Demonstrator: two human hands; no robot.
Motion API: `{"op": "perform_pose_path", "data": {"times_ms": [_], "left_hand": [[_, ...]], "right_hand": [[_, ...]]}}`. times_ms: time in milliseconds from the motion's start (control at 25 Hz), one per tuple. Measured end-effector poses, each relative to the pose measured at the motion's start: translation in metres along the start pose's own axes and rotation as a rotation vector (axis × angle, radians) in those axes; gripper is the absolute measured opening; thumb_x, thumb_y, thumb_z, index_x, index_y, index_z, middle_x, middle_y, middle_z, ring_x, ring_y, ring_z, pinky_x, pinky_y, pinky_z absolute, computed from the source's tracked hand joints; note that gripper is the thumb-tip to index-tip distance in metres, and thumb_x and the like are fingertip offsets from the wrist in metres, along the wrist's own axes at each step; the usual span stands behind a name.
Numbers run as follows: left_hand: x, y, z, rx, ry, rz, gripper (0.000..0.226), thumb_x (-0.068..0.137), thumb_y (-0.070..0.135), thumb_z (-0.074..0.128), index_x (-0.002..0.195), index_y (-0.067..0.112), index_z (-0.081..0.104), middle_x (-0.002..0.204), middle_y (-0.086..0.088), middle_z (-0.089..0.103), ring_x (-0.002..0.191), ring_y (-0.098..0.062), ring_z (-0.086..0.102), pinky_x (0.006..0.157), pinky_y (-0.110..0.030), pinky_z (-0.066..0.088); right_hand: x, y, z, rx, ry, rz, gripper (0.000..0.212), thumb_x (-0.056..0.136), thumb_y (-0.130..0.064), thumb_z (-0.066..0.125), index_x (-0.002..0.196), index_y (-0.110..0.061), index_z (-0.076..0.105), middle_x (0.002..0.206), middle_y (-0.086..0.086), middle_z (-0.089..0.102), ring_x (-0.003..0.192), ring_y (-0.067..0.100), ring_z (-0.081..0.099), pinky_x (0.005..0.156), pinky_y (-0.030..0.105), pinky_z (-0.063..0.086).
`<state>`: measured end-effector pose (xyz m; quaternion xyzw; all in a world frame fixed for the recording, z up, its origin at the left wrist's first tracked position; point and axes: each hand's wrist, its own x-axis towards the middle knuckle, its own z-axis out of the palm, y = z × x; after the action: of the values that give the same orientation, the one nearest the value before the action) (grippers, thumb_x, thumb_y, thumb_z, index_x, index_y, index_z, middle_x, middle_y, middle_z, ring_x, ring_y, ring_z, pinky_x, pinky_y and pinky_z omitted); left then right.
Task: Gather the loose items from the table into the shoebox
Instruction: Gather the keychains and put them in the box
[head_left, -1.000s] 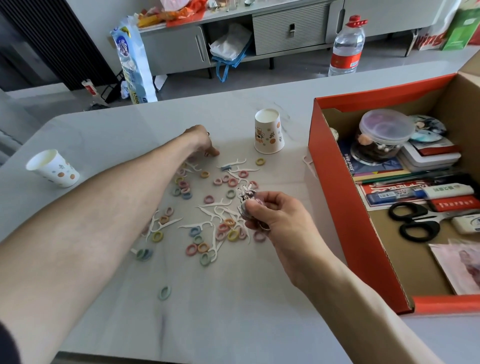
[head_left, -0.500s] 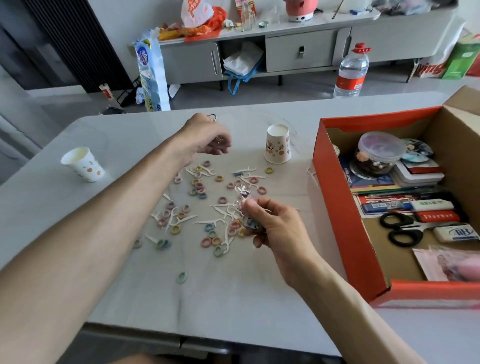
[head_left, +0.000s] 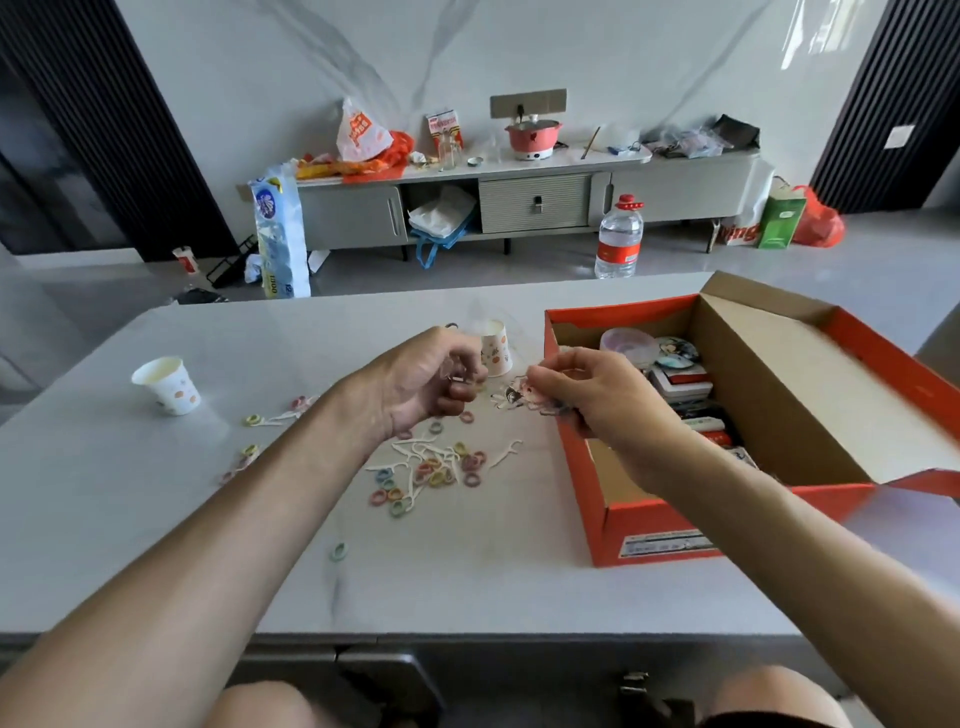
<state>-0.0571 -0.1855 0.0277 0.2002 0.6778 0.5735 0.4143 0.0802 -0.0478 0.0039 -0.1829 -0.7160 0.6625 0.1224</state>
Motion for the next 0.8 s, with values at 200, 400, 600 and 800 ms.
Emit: {"op": "perform_pose_path", "data": {"times_ms": [200,400,600,800], "left_hand": [[0.009,0.003,0.054,0.189,-0.151,-0.021,0.015,0.079,0.032,0.077,0.082,0.023,0.066,0.064,0.007,0.047,0.050,-0.008,0.027,0.044,-0.020,0.017],[0.037,-0.003,0.087,0.321,-0.080,0.054,0.017,0.075,0.033,0.082,0.073,0.024,0.068,0.060,0.009,0.053,0.047,-0.006,0.038,0.043,-0.019,0.027],[0.064,-0.015,0.097,0.349,0.058,0.083,0.027,0.081,0.043,0.076,0.078,0.024,0.057,0.066,0.004,0.055,0.050,-0.006,0.045,0.043,-0.019,0.034],[0.088,-0.029,0.087,0.353,0.252,0.102,0.027,0.084,0.032,0.071,0.090,0.018,0.049,0.069,0.000,0.043,0.048,-0.009,0.036,0.041,-0.020,0.024]], "right_hand": [[-0.004,-0.009,-0.052,-0.260,0.003,-0.005,0.023,0.084,-0.033,0.071,0.090,-0.011,0.070,0.070,0.000,0.069,0.050,0.003,0.054,0.044,0.014,0.039],[0.012,-0.001,-0.090,-0.200,-0.068,0.023,0.024,0.086,-0.035,0.068,0.087,-0.012,0.073,0.069,0.000,0.063,0.059,0.011,0.052,0.052,0.019,0.042],[0.038,0.026,-0.113,0.194,-0.210,0.173,0.023,0.080,-0.019,0.071,0.100,-0.007,0.070,0.077,0.002,0.067,0.061,0.006,0.057,0.053,0.018,0.048],[0.079,0.059,-0.130,-0.361,-0.092,0.164,0.018,0.084,-0.023,0.074,0.082,-0.006,0.072,0.068,0.002,0.062,0.055,0.008,0.052,0.051,0.019,0.043]]}}
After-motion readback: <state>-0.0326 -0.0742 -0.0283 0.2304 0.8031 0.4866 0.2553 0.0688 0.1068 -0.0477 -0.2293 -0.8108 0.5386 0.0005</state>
